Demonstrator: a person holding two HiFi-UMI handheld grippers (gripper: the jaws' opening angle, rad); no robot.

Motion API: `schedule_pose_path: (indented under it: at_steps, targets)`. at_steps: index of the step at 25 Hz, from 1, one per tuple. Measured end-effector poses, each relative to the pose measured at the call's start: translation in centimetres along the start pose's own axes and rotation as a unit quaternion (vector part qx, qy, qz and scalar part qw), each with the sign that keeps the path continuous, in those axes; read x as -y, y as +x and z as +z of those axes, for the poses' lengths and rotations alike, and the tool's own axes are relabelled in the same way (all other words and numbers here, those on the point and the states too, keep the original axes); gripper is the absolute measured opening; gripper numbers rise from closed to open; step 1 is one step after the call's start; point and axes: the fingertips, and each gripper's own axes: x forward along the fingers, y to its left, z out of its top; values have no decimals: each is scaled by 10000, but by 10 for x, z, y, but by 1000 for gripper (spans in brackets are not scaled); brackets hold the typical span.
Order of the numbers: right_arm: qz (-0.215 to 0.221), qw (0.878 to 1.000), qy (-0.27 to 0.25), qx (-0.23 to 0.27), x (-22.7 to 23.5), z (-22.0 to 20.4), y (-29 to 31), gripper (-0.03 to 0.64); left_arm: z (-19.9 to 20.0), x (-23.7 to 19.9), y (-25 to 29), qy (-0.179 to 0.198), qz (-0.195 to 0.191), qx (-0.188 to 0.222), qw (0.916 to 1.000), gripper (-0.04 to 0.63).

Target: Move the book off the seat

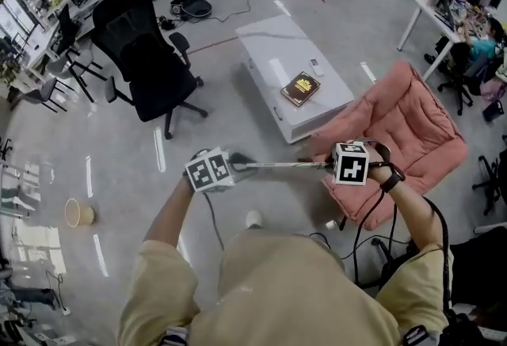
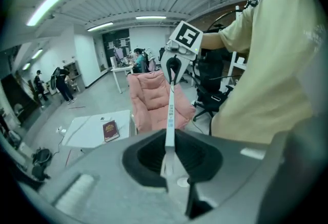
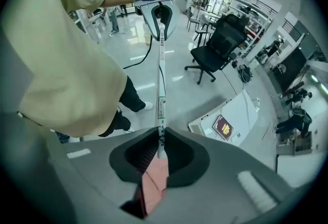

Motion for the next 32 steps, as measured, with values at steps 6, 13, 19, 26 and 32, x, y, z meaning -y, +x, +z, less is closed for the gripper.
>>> schedule_pose_path:
  at_steps: [6,13,19,26,32]
  targets:
    - [195,9981,-570,-136,49,116,30,43,-90,-35,-75,-466,327,111,9983,46]
    - [304,9975,-634,-75,86,190,65,43,-152,-73,-119,-691,488,64,9964,46]
    - [580,9963,-614,-135,125,200,96,43,-179,-116,-110,-921,266,36,9954,46]
    - [680,9968,-428,15,217,178,111,43,-171,-212,-82,-949,92,-88,9954,46]
    - [575,9981,6,241,310,132,121,43,-140,-318,-42,-662,-190,-415,9968,46]
